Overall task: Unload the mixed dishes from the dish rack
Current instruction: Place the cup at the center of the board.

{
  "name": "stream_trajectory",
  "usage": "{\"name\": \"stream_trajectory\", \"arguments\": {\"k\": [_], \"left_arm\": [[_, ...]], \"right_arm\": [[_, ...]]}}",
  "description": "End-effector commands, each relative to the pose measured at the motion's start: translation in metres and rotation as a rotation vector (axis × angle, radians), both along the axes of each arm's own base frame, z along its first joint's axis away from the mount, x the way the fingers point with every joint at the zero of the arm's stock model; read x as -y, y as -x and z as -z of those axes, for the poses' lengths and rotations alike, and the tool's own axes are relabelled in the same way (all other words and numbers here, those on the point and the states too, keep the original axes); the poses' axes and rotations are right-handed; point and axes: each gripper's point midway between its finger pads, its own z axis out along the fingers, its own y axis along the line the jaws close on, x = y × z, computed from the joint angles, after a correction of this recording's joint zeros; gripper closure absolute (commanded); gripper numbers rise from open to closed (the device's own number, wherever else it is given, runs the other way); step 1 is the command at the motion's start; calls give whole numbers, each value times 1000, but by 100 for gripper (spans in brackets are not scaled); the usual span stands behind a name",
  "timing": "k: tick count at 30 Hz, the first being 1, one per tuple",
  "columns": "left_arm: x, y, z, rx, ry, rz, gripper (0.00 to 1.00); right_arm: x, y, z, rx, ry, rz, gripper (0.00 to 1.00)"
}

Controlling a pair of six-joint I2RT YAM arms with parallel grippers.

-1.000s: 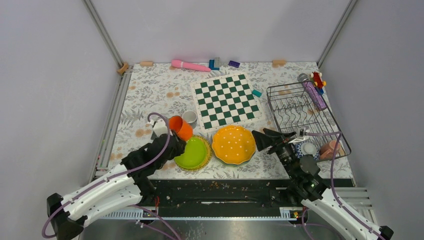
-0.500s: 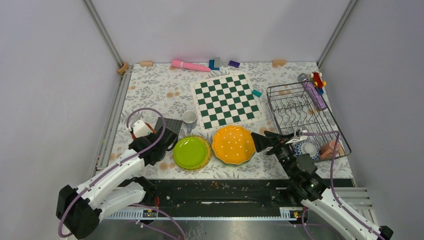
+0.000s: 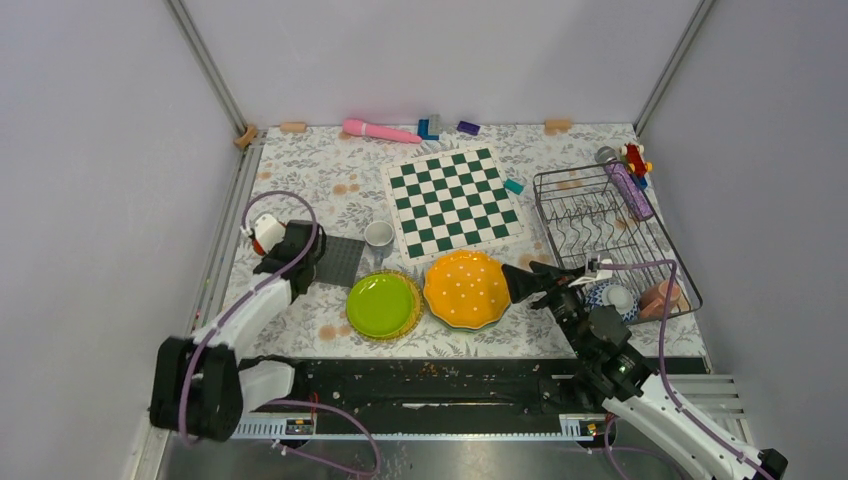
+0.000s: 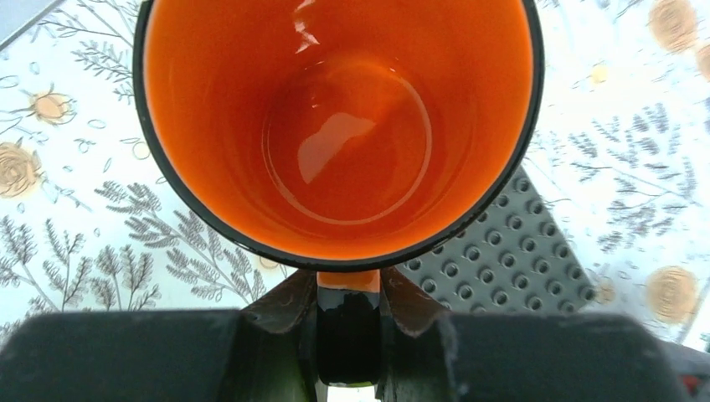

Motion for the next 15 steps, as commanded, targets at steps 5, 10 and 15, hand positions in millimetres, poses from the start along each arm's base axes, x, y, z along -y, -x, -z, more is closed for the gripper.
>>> {"name": "stream_trajectory", "arguments": {"k": [5,10,15], "left_arm": [[5,-73,-9,43,63,119,100],[-2,-79,3,9,56,93,100],[-7,-79,12,-21,55,63,99]], "right_arm": [[12,-4,-13,49,-6,63,0],[14,-5,-12,52,0,72,0],[17,-6,-11,52,8,87,0]]}}
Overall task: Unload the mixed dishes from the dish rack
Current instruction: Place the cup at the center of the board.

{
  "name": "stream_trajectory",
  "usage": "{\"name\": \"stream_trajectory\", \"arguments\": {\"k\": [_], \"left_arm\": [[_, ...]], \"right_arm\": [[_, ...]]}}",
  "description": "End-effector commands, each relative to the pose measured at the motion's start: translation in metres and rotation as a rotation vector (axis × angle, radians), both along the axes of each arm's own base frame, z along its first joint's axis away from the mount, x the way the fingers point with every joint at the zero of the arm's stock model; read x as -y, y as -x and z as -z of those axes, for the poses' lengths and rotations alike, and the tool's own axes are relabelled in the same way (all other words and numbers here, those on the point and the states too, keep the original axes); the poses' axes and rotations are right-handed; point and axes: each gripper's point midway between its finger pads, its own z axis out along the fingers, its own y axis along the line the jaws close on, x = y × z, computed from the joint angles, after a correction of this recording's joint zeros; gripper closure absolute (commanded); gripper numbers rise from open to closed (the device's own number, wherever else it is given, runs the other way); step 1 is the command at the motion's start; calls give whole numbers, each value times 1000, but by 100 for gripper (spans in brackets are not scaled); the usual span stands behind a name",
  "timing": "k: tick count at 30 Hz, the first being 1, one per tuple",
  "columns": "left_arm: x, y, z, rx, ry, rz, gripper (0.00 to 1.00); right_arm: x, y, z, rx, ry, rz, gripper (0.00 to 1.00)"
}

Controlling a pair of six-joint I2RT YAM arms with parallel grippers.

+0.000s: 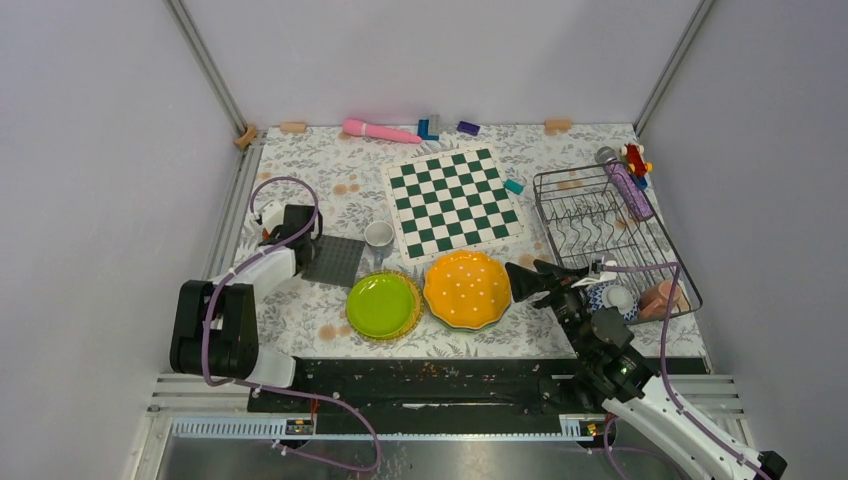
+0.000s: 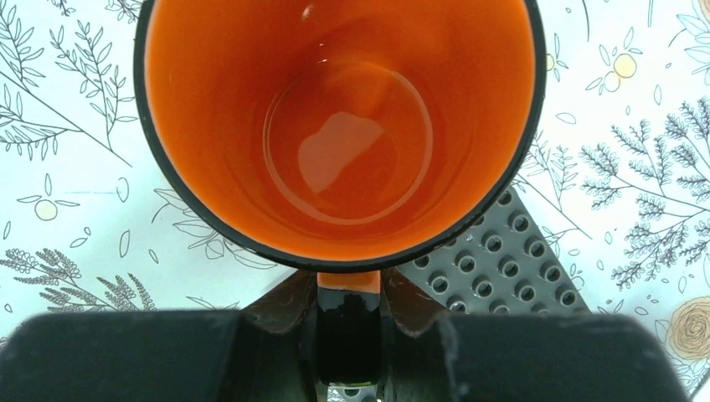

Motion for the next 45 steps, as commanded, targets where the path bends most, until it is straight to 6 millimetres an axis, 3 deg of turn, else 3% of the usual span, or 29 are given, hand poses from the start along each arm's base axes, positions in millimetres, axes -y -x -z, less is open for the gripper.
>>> {"name": "stream_trajectory", "arguments": {"k": [1,8,12,20,23,25,26,34,38,41,45], "left_arm": [[-5,-35,-29,128,-4,-21,98],[-4,-38,-19,79,17,-14,84],[-4,-36,-16,69,19,-15,64],[0,-33,-18,61,32,-2,52],[1,-30,-25,76,42,2,34],[0,-23,-31,84,48,-14,8],[0,-20,-35,91,49,-20,2],[15,12,-69,193,139,28,1],[26,24,-104,292,183,98,1],[63,31,-134,413,275,315,1],[120,53,-175,600,407,654,1]], "right_arm": [[10,-4,-6,25,3,54,0],[13,-5,-5,19,9,69,1],[14,-5,-4,13,6,77,1],[18,-3,-7,19,-14,89,2],[20,-3,-8,15,-13,93,1],[20,-3,-8,8,-6,92,1],[20,-3,-7,1,1,93,2],[25,-2,-8,-26,16,114,1],[42,-4,-5,-68,54,195,2],[62,-7,9,-129,107,303,1],[82,-7,10,-186,165,408,1]]}}
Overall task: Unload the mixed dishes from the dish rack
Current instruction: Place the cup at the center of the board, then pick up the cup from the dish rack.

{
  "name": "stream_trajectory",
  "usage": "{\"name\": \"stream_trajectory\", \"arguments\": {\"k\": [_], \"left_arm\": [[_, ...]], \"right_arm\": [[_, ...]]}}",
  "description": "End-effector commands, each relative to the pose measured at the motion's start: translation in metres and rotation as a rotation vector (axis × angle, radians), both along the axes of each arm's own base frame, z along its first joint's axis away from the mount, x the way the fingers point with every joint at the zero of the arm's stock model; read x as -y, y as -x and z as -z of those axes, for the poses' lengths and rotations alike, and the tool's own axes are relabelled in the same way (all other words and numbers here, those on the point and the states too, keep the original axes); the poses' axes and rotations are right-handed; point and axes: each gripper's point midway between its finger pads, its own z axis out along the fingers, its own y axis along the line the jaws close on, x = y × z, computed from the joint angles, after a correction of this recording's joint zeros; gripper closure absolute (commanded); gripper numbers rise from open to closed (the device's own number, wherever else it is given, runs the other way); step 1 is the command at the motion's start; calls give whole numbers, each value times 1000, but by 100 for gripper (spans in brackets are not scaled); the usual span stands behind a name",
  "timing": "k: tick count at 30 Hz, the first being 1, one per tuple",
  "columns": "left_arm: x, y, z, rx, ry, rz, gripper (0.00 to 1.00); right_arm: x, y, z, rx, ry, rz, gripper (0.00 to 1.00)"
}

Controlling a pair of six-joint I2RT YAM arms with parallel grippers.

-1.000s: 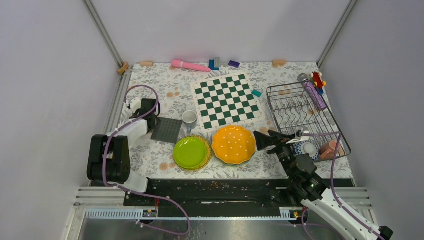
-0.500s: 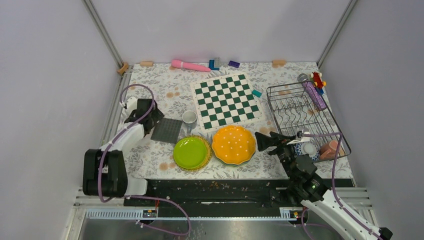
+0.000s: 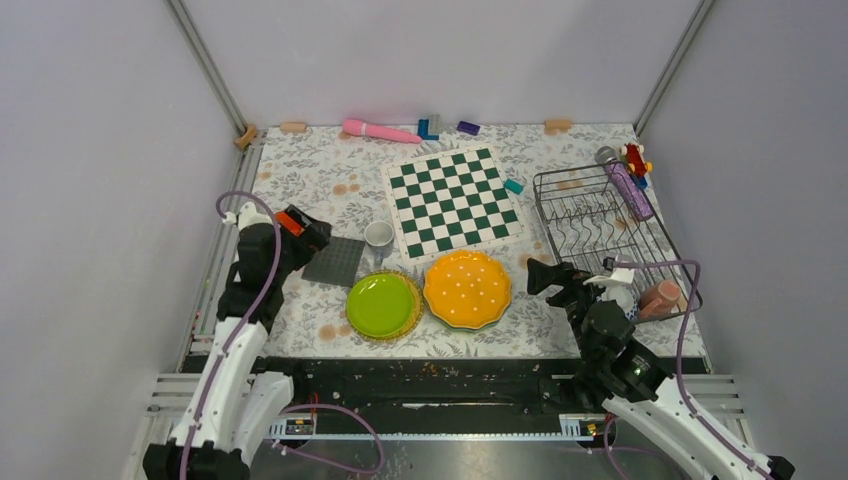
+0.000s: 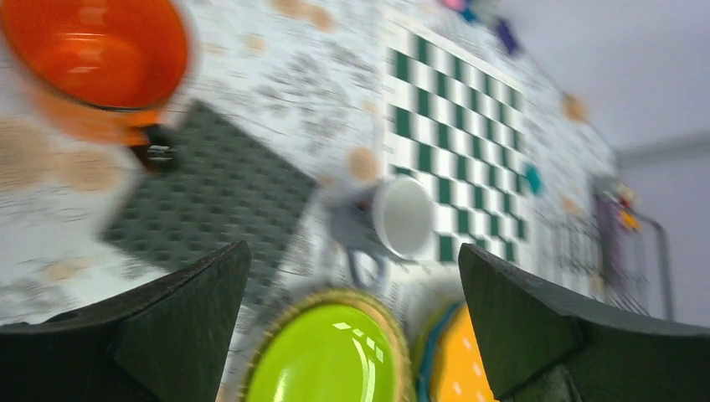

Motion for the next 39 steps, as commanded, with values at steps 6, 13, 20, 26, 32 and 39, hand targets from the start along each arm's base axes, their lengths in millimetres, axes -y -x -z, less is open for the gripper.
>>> {"name": "stream_trajectory", "arguments": {"k": [6,13,20,26,32,39], "left_arm": [[97,45,-57,317,94,555,1],[113,52,-55,321,106,635,1],[114,53,-51,310,109,640,1],[113,51,-46,291,108,631,1],[113,47,-39,264,104,627,1],[106,42,-30,240,77,581,1]], "right_arm": [[77,5,-22,-169,231,384,2],[100,3,-57,-317,426,475,2],[143,-19,-44,-577,367,558,2],[185,-12,-10,-765,303,713,2],[207,-11,25,-856,271,765,2],[239,1,37,-892,216,933,2]]}}
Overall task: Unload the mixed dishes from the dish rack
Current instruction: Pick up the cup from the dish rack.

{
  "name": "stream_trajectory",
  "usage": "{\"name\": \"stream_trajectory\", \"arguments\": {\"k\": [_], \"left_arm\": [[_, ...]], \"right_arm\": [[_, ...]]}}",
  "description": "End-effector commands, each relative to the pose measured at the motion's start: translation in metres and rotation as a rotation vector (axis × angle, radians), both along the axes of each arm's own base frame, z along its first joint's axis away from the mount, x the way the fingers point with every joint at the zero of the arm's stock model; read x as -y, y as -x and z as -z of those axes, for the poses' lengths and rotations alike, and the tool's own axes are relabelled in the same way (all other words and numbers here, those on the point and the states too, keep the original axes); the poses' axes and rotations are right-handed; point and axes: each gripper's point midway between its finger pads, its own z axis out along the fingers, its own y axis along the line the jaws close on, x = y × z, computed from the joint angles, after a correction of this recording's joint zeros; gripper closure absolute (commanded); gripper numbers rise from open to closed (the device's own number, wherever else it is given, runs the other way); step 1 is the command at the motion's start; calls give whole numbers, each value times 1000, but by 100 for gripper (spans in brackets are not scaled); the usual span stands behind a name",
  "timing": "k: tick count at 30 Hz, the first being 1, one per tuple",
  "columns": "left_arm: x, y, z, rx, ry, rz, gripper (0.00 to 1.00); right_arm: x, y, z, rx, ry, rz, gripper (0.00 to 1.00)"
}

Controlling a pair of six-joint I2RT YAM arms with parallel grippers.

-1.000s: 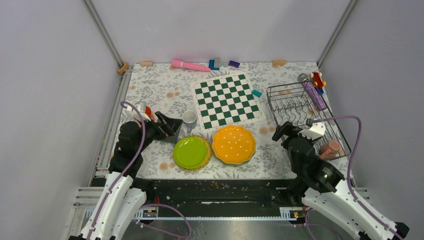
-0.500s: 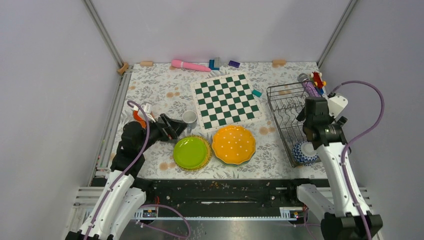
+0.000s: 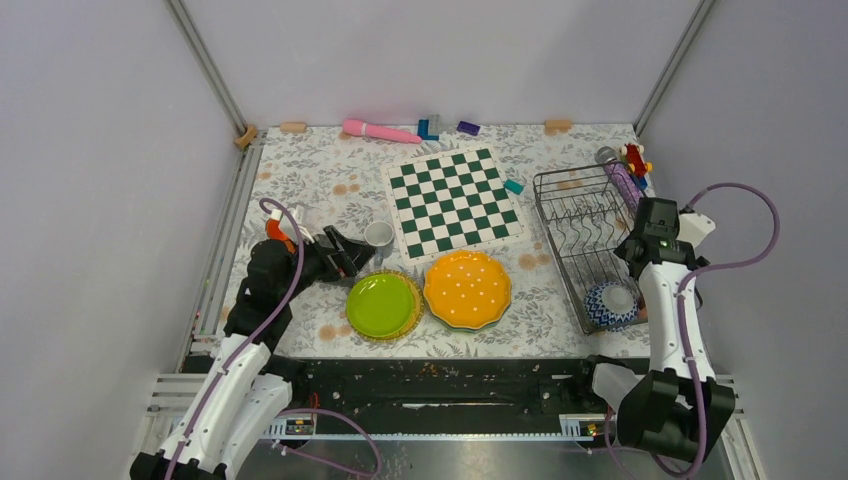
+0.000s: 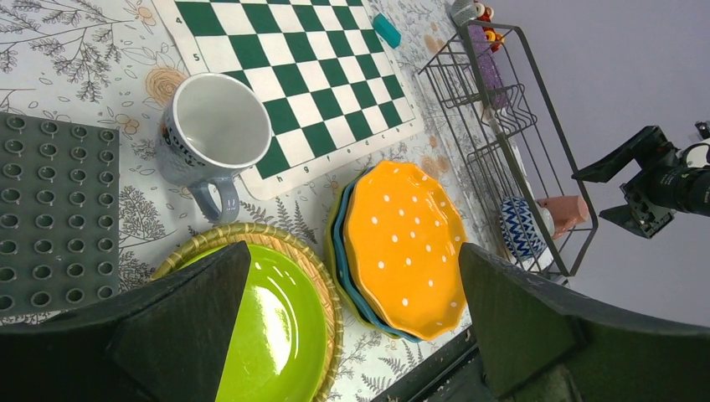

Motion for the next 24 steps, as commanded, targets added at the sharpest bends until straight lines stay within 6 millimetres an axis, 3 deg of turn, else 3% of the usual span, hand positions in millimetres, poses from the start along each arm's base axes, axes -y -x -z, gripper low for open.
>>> {"name": "stream_trajectory", "arguments": {"k": [1,10,24], "left_arm": [[-3,-6,-6,47,-17,-22,1],[-3,-7,-5,44,-15,-19,1],[-4,-7,-5,47,-18,-29,1]], "right_arm": [[21,3,0,63,18,110,2],[43,-1,9,137,-8,191,1],[51,-7,39,77,-85,221,4]]}}
